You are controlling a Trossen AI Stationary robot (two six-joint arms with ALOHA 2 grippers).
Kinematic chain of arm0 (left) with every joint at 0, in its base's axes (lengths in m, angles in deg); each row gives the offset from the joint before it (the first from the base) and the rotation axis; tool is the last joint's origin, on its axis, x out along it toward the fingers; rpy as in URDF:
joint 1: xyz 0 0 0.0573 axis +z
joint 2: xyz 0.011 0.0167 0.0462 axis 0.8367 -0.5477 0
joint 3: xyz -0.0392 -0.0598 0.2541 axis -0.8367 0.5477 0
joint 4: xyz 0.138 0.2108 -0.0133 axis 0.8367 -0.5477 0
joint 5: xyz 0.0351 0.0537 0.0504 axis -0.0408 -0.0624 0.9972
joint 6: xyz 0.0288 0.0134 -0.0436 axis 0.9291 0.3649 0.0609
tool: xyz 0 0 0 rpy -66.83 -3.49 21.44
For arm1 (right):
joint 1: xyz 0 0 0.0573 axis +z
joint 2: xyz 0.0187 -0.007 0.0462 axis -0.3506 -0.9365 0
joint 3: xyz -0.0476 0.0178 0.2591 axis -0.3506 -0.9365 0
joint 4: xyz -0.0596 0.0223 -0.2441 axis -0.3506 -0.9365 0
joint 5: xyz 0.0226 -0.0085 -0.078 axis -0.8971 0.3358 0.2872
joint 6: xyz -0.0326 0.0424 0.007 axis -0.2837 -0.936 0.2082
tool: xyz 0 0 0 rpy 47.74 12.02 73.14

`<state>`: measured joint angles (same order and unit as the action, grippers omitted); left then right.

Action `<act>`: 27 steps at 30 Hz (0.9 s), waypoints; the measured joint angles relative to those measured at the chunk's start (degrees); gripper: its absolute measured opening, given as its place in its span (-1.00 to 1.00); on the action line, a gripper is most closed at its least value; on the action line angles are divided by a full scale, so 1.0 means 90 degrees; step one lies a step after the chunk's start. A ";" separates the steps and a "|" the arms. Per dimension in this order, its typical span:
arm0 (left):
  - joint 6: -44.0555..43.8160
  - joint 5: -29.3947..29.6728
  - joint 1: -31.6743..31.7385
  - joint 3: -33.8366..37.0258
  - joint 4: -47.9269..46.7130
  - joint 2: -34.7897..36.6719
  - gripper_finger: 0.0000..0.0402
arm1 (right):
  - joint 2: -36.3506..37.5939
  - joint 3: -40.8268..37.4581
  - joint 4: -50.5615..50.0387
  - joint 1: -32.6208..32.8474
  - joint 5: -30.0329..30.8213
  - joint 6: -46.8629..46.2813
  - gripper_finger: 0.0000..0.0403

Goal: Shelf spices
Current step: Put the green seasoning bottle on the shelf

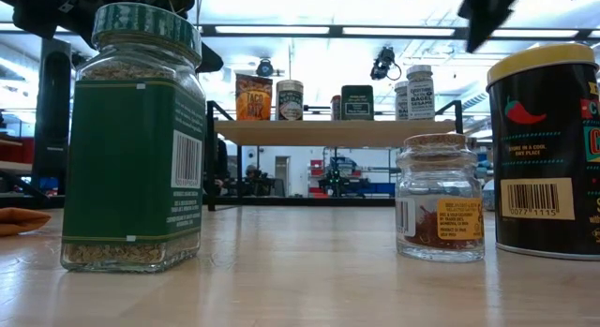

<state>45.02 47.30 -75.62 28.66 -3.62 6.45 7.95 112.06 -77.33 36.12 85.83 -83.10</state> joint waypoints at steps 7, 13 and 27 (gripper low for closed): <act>0.0001 0.0000 0.0001 0.0000 0.0000 -0.0001 -0.97 | 0.0000 -0.0417 0.0009 0.1071 0.0167 -0.0348 0.72; 0.0002 0.0012 0.0002 0.0000 0.0000 -0.0005 -0.97 | -0.0032 -0.0882 0.0144 0.1513 0.0260 -0.0420 0.72; 0.0002 0.0037 0.0002 0.0000 -0.0015 -0.0005 -0.97 | -0.0034 -0.2528 0.2344 0.1690 -0.0040 -0.1215 0.72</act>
<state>45.03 47.64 -75.60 28.66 -3.75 6.40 7.64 89.31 -56.24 51.33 85.47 -94.03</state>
